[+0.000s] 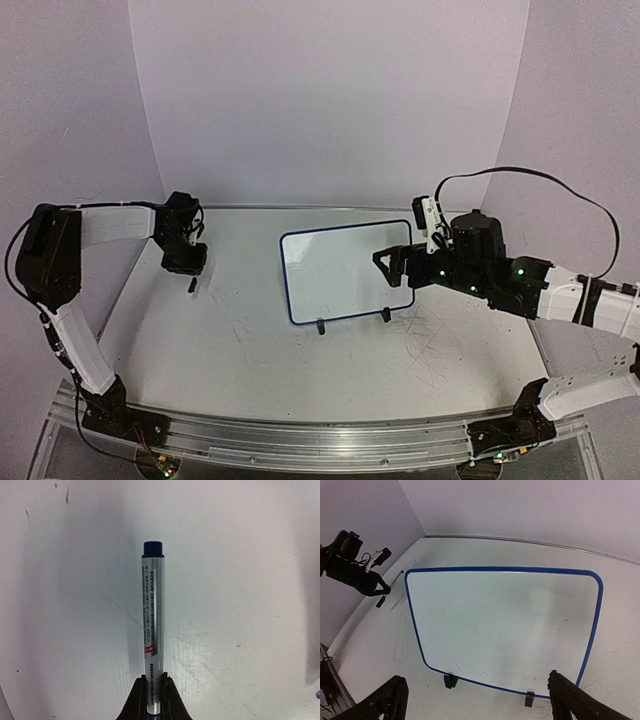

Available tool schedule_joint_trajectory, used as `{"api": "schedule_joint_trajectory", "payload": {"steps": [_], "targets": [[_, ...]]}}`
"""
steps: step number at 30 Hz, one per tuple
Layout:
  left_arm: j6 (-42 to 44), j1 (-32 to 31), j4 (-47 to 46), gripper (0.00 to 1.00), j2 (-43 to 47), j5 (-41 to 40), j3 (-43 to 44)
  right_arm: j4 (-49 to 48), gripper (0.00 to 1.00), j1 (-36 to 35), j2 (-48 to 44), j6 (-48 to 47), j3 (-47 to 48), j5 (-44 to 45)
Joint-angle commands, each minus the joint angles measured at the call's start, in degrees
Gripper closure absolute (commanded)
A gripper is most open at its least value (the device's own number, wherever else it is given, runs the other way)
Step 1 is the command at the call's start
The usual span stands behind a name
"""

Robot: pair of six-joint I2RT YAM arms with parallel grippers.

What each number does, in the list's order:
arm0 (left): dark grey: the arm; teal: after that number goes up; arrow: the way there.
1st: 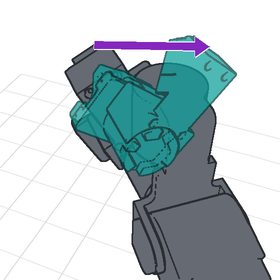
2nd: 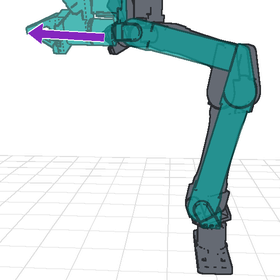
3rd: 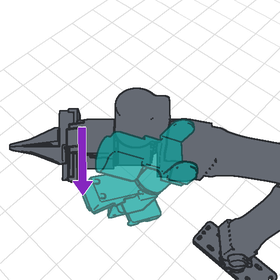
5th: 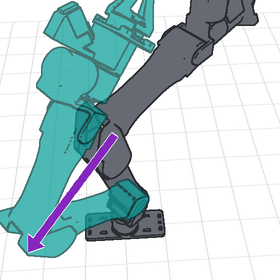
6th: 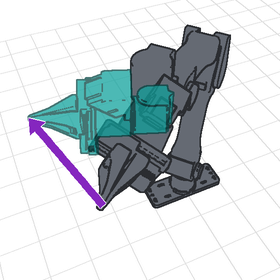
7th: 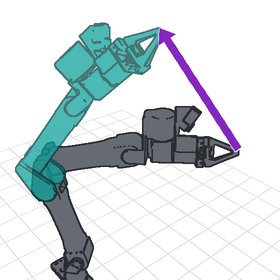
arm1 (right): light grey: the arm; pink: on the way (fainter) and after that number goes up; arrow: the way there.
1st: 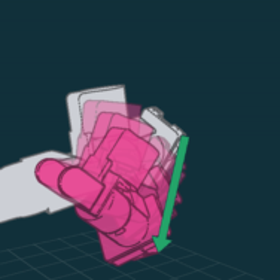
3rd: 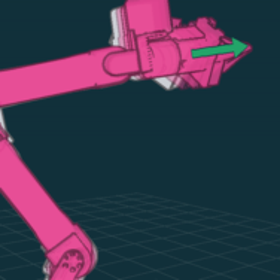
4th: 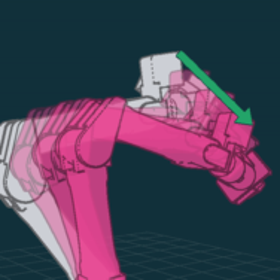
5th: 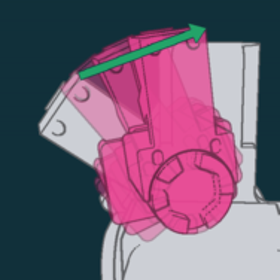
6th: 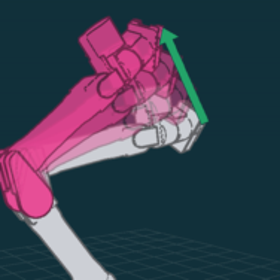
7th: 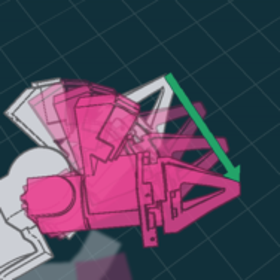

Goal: Write a sentence on the whiteboard
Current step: Pick up the whiteboard marker from the corner of the board, then pass from the right arm to the left

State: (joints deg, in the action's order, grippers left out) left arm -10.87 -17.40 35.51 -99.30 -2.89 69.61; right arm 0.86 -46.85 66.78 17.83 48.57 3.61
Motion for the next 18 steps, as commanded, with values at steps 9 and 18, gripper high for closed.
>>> {"api": "schedule_joint_trajectory", "payload": {"steps": [9, 18], "targets": [[-0.71, -22.14, -30.53, 1.00, 32.93, 21.33, -12.12, -1.47, 0.02, 0.09, 10.60, 5.80, 15.30, -26.51], [3.19, -36.02, -32.85, 1.00, 21.88, 22.76, -6.07, -8.00, 0.21, -0.84, 13.92, 9.74, 18.22, -41.20]]}}
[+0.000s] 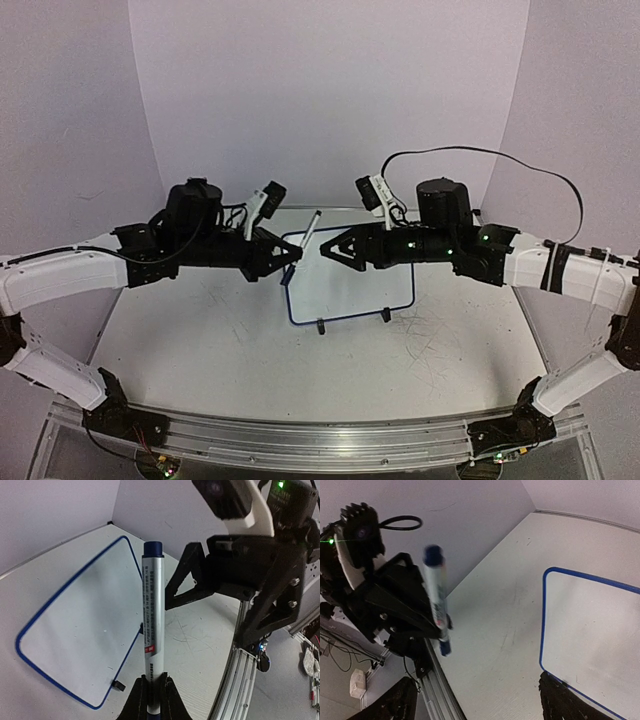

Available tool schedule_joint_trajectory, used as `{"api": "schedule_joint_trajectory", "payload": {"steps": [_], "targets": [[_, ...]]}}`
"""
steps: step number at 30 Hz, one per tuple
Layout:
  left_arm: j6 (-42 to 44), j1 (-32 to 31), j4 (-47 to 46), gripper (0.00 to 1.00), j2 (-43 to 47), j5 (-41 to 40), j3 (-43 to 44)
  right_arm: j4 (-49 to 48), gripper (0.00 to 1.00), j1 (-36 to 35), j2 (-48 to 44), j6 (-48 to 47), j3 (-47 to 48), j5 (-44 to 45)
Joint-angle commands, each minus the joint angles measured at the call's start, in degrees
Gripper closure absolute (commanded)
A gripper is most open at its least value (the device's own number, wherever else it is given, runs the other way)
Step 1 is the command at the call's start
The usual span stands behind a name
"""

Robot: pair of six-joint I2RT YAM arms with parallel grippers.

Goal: Write a sentence on the whiteboard
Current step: Pass from the right arm to the left

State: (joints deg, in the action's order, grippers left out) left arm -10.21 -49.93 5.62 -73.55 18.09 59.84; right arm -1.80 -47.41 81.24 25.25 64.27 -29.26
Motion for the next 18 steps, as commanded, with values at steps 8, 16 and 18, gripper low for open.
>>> {"api": "schedule_joint_trajectory", "payload": {"steps": [8, 16, 18], "targets": [[4.45, -6.18, -3.01, 1.00, -6.50, 2.65, 4.40, -5.86, 0.32, -0.19, 0.14, 4.11, 0.69, -7.31], [4.53, -7.10, -2.92, 1.00, -6.30, 2.74, 4.05, -5.50, 0.63, -0.12, 1.18, 4.40, 0.67, -8.63], [4.27, -7.15, -2.94, 1.00, -5.98, 2.81, 4.02, -5.42, 0.85, -0.09, 0.78, 4.35, 0.45, -8.72]]}}
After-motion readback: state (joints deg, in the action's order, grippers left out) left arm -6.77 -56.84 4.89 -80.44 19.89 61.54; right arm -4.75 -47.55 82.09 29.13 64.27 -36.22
